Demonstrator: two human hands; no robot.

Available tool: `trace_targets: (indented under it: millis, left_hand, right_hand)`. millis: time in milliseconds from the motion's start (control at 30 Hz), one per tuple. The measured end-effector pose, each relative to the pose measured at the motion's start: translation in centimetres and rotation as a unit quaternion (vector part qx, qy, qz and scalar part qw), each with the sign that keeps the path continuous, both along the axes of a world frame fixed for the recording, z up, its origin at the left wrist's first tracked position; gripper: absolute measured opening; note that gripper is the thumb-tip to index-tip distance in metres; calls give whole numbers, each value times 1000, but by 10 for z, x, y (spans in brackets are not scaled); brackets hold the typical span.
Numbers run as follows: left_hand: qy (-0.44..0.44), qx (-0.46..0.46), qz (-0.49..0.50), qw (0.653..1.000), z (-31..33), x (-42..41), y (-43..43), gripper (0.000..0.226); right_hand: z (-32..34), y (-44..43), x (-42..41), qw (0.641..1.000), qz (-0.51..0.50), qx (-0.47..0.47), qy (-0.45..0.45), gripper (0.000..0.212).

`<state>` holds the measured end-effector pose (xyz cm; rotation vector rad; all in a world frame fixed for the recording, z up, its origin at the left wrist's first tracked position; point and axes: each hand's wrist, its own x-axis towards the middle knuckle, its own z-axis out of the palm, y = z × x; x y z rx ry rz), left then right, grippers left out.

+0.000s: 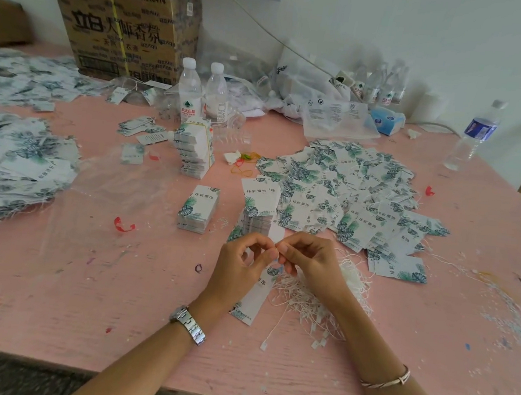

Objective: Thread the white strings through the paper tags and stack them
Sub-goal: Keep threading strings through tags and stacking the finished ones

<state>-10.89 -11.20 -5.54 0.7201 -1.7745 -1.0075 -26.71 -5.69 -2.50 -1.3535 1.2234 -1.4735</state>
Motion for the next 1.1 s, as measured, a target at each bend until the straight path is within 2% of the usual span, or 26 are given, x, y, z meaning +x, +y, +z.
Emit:
trace_targets:
  millis: [133, 367, 800, 1100]
  left_hand:
    - [2, 0, 5, 1000, -2, 0, -1, 11]
    - [-4, 15, 2, 1000, -1, 1, 0, 6]
    - [23, 91, 7, 996, 5, 1, 2, 7]
    - [17, 95, 17, 995, 6, 1, 3, 8]
  right_hand:
    - [0, -1, 1, 1000, -2, -4, 5, 13]
    - [-2, -1, 2, 1000, 1, -13, 9, 7]
    - [-5, -2, -2, 999, 19, -4, -35, 16]
    - [-9, -3, -4, 998, 36, 8, -51, 11]
